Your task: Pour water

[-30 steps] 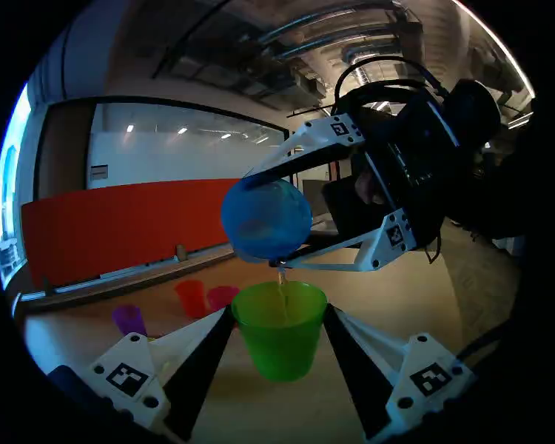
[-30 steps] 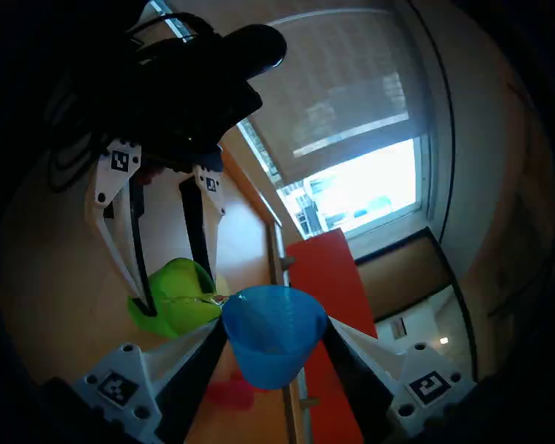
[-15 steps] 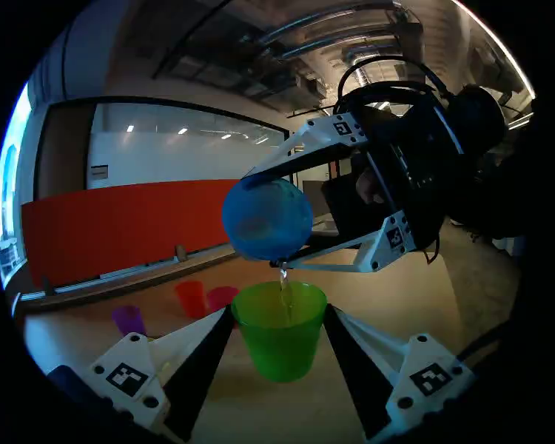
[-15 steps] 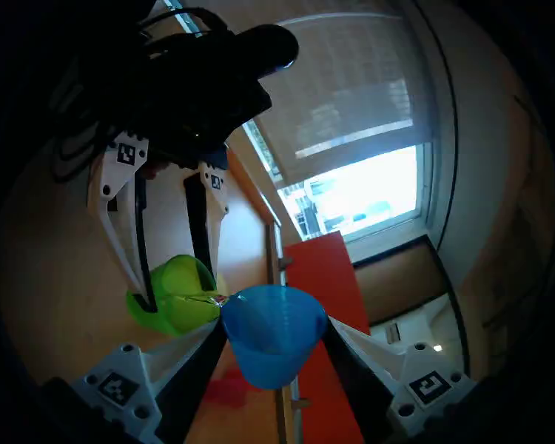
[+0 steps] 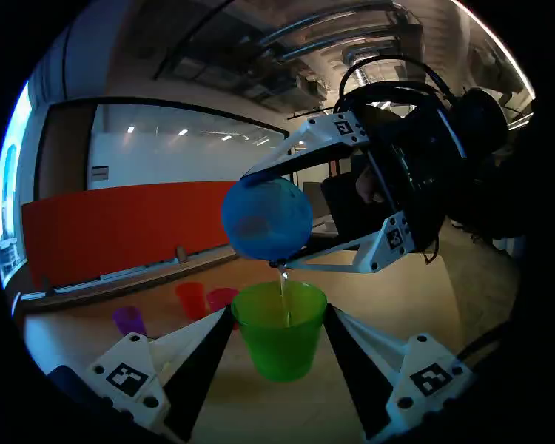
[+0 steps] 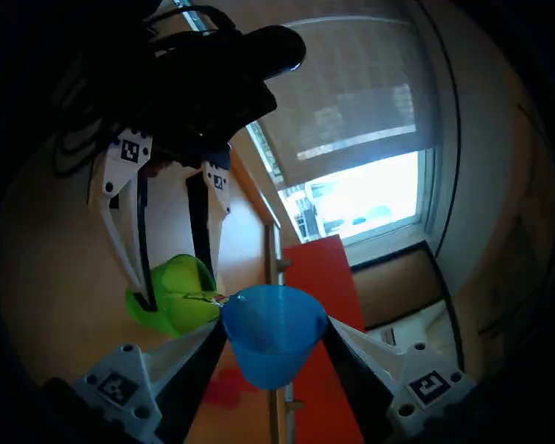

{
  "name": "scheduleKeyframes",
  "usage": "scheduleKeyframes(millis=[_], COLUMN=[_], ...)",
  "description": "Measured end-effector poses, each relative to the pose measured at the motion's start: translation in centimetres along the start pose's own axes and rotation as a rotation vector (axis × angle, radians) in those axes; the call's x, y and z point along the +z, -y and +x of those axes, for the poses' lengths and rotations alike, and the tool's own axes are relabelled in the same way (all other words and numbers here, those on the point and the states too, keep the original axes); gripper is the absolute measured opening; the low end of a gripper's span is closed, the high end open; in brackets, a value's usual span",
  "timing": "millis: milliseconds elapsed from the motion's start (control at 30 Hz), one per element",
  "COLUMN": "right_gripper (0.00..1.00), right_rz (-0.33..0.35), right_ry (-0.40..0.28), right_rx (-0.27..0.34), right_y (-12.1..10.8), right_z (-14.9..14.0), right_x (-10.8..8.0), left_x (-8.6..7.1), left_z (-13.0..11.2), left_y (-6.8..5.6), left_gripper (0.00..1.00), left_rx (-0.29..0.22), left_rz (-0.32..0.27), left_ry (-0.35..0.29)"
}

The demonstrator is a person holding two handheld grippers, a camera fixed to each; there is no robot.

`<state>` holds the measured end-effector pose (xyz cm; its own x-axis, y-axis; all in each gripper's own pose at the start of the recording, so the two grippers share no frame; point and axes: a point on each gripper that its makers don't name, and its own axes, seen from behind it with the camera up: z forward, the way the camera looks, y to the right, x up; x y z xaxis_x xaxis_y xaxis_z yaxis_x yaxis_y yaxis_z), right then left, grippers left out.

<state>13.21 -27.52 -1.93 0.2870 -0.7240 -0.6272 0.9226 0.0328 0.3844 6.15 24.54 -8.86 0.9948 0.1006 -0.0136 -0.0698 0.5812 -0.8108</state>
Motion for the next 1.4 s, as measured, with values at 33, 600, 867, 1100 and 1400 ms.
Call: scheduleKeyframes(millis=[33, 600, 867, 1100, 1400], right_gripper=[0.92, 0.91, 0.92, 0.91, 0.91], right_rz=[0.000, -0.004, -0.006, -0.007, -0.006], right_ry=[0.000, -0.004, 0.000, 0.000, 0.008], right_rx=[-0.003, -0.038, -0.056, -0.066, -0.083], right_y=[0.01, 0.01, -0.09, -0.25, -0.07], right_z=[0.04, 0.69, 0.66, 0.68, 0.55], right_x=[-0.02, -0.25, -0.52, -0.66, -0.71], left_x=[0.01, -0.03, 0.08, 0.11, 0.17], left_z=[0.00, 0.01, 0.00, 0.09, 0.16], left_y=[0.00, 0.07, -0.06, -0.24, -0.25], left_gripper=[0.87, 0.87, 0.87, 0.87, 0.87], left_rx=[0.000, -0.004, -0.003, -0.001, 0.000], left_rz=[0.000, 0.000, -0.003, -0.003, -0.006], left_ry=[0.000, -0.003, -0.002, -0.002, -0.003])
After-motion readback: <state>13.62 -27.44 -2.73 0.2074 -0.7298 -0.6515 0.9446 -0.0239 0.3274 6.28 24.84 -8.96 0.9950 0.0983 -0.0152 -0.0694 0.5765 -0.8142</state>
